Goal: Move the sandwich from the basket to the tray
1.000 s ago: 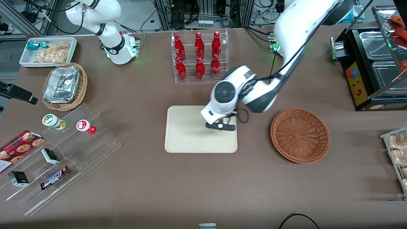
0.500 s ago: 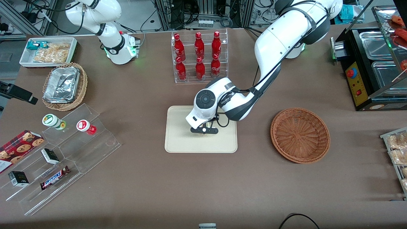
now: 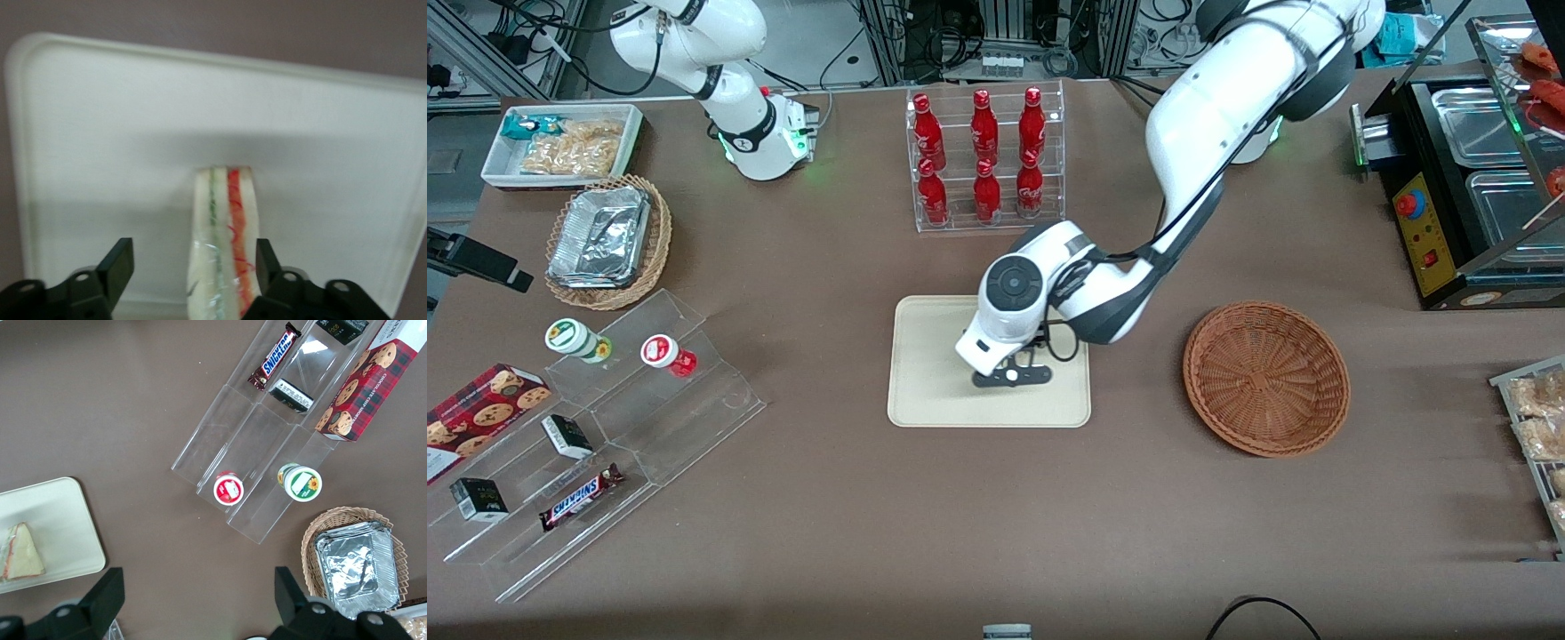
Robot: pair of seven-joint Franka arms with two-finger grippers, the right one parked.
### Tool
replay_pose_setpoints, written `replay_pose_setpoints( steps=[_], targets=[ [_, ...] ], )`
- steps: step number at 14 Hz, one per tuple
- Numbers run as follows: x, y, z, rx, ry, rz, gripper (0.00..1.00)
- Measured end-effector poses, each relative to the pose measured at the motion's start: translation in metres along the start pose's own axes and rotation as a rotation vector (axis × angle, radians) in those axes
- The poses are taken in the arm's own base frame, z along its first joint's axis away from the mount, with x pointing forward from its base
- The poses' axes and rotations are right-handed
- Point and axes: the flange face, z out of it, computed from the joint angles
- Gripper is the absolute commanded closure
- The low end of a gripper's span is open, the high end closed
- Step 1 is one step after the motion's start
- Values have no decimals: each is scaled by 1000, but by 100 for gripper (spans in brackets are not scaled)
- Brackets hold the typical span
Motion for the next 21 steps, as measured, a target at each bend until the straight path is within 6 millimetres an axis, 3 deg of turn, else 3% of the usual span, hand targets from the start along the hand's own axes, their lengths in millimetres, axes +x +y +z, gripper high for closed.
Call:
replay_pose_setpoints(
  steps=[2,3,5,8,9,11,15,19,21],
  targets=[
    [17,-39,-86,31,28,-59,0],
    [20,-70,-132,61,38,-30,0],
    [23,-150,-208,119,9,84,0],
    [24,-263,-279,160,-66,268,0],
    [24,-290,-296,161,-74,313,0],
    [17,-324,-325,157,-79,330,0],
    [-3,-349,-379,142,-56,296,0],
    [4,-373,-385,134,-49,249,0],
    [4,-376,-385,132,-50,245,0]
  ],
)
